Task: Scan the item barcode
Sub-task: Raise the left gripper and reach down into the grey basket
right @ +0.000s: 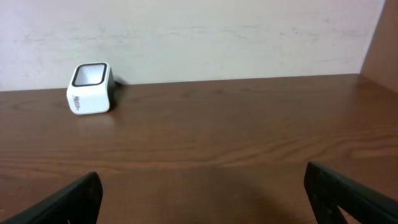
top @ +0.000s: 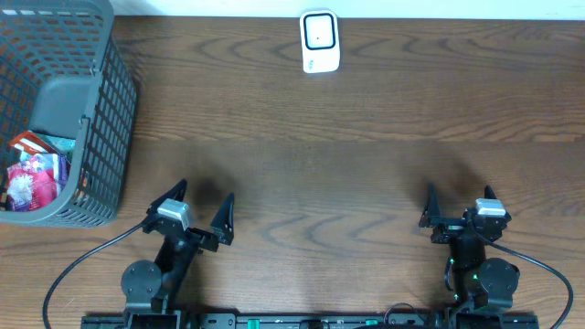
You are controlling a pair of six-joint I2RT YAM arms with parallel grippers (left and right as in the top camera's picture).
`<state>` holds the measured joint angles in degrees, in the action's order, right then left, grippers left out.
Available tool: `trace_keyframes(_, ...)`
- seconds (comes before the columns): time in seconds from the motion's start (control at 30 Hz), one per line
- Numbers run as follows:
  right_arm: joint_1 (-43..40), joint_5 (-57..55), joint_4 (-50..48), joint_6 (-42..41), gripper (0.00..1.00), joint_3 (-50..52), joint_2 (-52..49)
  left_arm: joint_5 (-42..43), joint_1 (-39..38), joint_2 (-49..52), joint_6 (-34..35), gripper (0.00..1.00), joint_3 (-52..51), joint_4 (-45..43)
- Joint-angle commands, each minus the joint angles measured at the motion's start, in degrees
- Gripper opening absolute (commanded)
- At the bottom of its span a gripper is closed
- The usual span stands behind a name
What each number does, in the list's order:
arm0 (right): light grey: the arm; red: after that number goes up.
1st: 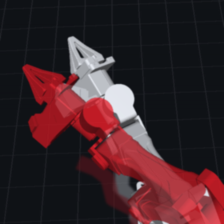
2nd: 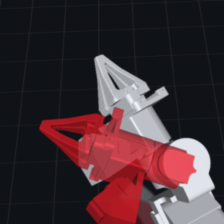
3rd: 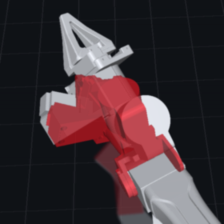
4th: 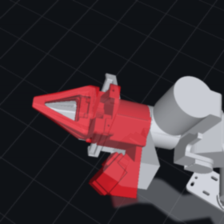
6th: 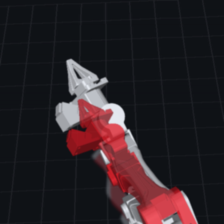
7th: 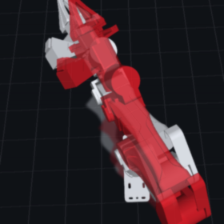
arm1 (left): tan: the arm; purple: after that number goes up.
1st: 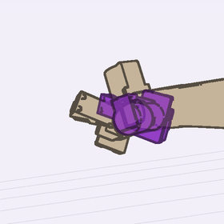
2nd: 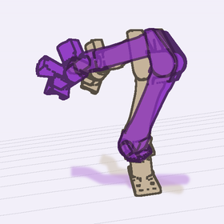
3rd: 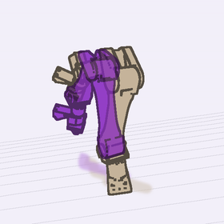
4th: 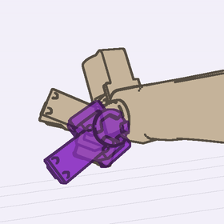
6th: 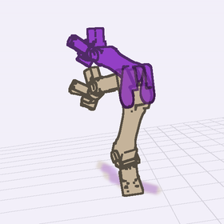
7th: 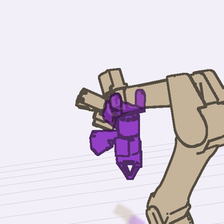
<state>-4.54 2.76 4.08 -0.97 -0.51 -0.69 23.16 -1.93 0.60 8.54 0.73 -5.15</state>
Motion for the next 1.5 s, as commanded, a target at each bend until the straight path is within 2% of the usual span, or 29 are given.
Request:
trace_keyframes(0.0,0.5,-0.1,0.1,0.6,0.99,0.2,0.4,8.2,0.2,-0.4,7.6,0.98,-0.5,-7.7)
trace_keyframes(0.1,0.5,-0.1,0.1,0.6,0.99,0.2,0.4,8.5,0.2,-0.4,10.4,0.98,0.2,-19.7)
trace_keyframes(0.2,0.5,-0.1,0.1,0.6,0.99,0.2,0.4,6.4,0.2,-0.4,10.4,0.98,2.9,-24.3)
trace_keyframes(0.3,0.5,-0.1,0.1,0.6,0.99,0.2,0.4,2.9,0.2,0.7,9.8,0.98,7.5,-23.9)
trace_keyframes(0.43,0.5,-0.1,0.1,0.6,0.99,0.2,0.4,2.7,0.2,6.1,5.9,0.98,14.9,-23.8)
trace_keyframes(0.53,0.5,-0.1,0.1,0.6,0.99,0.2,0.4,1.3,0.3,14.5,2.6,0.98,22.7,-22.4)
trace_keyframes(0.7,0.5,-0.1,0.1,0.6,0.99,0.2,0.4,-9.0,0.3,28.8,2.6,0.98,36.3,-16.7)
trace_keyframes(0.8,0.5,-0.1,0.1,0.6,0.99,0.2,0.4,-14.7,0.3,37.4,0.9,0.98,45.9,-11.9)
trace_keyframes(0.87,0.5,-0.1,0.1,0.6,0.99,0.2,0.4,-16.7,0.3,42.9,-3.4,0.98,53.3,-6.7)
trace_keyframes(1.0,0.5,-0.1,0.1,0.6,0.99,0.2,0.4,-27.5,0.3,55.6,-14.1,0.98,72.2,11.2)
trace_keyframes(1.1,0.5,-0.1,0.1,0.6,0.99,0.2,0.4,-40.1,1.9,63.3,-15.0,0.98,83.7,22.0)
trace_keyframes(1.17,0.5,-0.1,0.1,0.6,0.99,0.2,0.4,-45.4,4.9,68.4,-15.0,0.98,90.4,28.3)
trace_keyframes(1.3,0.5,-0.1,0.1,0.6,0.99,0.2,0.4,-44.3,13.4,76.1,-12.2,0.98,98.8,40.9)
trace_keyframes(1.47,0.5,-0.1,0.1,0.6,0.99,0.2,0.4,-34.3,22.2,81.5,-9.8,0.98,99.3,47.8)
